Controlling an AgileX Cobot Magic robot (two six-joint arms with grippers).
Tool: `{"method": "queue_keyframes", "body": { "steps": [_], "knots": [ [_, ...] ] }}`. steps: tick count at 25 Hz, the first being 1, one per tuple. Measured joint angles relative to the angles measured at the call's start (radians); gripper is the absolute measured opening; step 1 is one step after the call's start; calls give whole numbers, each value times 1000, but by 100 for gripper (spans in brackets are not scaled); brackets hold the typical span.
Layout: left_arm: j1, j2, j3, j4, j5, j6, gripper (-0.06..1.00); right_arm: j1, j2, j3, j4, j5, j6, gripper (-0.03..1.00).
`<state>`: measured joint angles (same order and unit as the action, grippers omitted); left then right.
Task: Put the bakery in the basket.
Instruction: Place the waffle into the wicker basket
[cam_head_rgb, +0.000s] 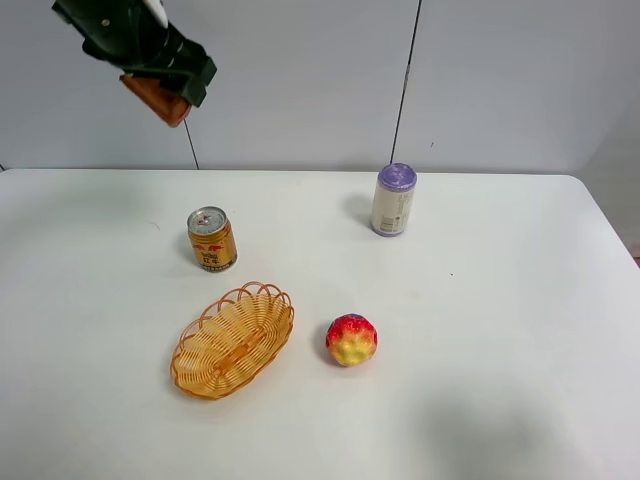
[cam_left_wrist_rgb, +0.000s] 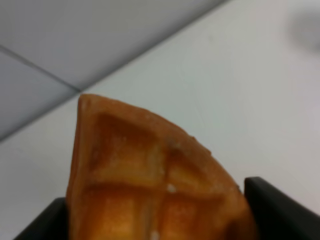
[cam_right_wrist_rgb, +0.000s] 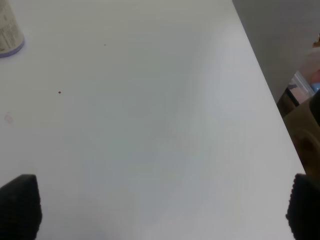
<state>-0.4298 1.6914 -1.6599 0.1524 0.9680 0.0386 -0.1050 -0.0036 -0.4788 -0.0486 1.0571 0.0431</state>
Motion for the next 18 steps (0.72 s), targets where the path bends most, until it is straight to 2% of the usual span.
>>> {"method": "queue_keyframes", "body": {
  "steps": [5, 10, 13, 18],
  "knots": [
    [-12, -187, 387, -11, -104, -53, 66, 0, 0, 0, 0, 0, 0, 99],
    [-99, -321, 697, -74, -215, -55, 66, 0, 0, 0, 0, 0, 0, 99],
    [-153, -333, 807, -128, -314, 6, 66, 0, 0, 0, 0, 0, 0, 99],
    [-205, -277, 873, -197, -467, 209, 66, 0, 0, 0, 0, 0, 0, 99]
  ]
}}
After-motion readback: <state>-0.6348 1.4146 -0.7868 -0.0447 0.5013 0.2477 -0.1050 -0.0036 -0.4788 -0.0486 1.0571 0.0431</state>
